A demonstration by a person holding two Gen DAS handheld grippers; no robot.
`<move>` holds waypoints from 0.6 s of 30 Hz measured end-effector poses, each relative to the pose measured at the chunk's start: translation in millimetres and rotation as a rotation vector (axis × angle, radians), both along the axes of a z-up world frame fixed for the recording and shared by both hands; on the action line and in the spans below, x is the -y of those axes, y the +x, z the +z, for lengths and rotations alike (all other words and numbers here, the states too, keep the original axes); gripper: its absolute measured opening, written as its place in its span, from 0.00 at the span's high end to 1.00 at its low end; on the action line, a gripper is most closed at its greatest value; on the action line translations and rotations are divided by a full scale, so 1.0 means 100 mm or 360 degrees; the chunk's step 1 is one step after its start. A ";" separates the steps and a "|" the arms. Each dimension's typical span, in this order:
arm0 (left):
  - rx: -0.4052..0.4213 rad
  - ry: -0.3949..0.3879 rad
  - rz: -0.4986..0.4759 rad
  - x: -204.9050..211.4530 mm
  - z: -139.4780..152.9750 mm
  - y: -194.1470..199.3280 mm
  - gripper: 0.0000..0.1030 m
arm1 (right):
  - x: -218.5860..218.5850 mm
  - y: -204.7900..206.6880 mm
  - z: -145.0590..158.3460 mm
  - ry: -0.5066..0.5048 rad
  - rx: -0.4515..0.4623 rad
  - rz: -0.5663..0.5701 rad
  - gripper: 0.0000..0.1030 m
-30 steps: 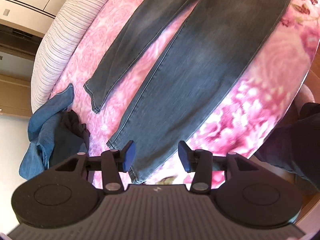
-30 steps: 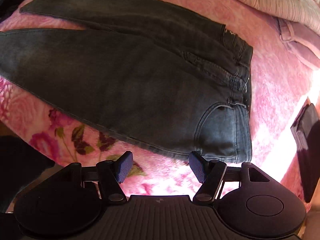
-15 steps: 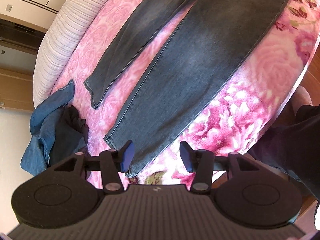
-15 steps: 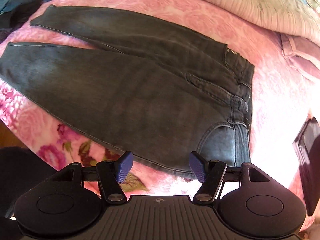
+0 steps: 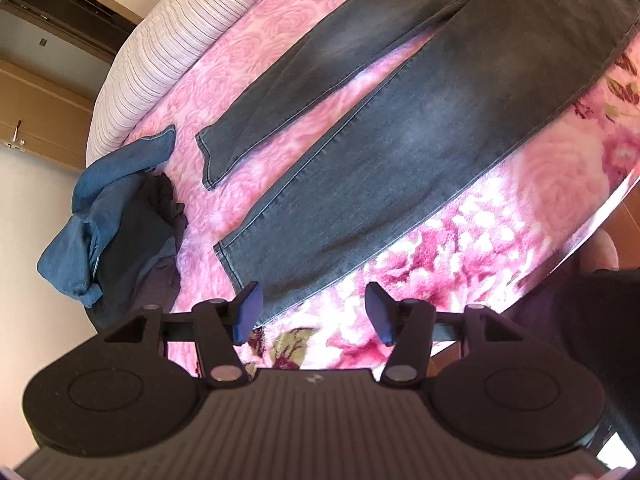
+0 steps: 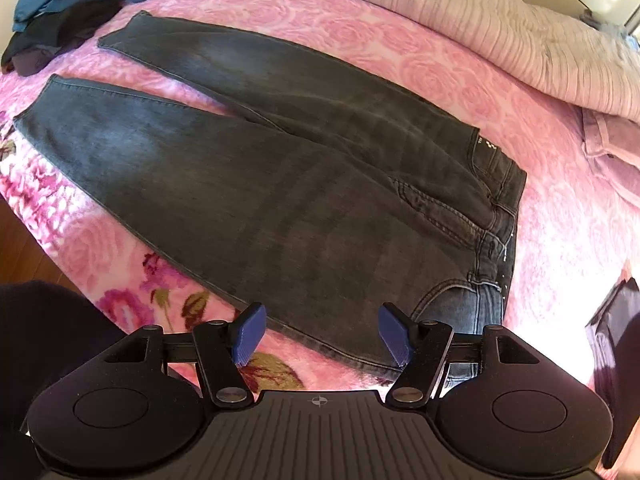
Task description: Fold clothes
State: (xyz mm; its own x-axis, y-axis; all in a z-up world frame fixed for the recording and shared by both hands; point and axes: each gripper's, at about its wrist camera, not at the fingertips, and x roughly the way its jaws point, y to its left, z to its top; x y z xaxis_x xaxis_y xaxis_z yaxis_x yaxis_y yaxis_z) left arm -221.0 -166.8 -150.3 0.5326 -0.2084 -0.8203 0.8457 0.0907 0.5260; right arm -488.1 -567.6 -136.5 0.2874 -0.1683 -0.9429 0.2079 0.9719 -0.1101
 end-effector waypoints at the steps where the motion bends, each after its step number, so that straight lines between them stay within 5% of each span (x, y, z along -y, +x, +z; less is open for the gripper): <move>1: -0.0005 0.0002 -0.0007 -0.01 -0.03 0.02 0.45 | -0.02 0.01 0.00 -0.0002 -0.0003 0.0006 0.36; 9: 0.0026 0.0050 -0.0152 -0.05 -0.39 0.21 0.36 | -0.19 0.04 -0.15 -0.0100 -0.0012 0.0029 0.36; 18: 0.0268 0.0183 -0.0561 -0.16 -1.29 0.47 0.39 | -0.47 -0.05 -0.73 -0.0418 -0.0052 0.0368 0.36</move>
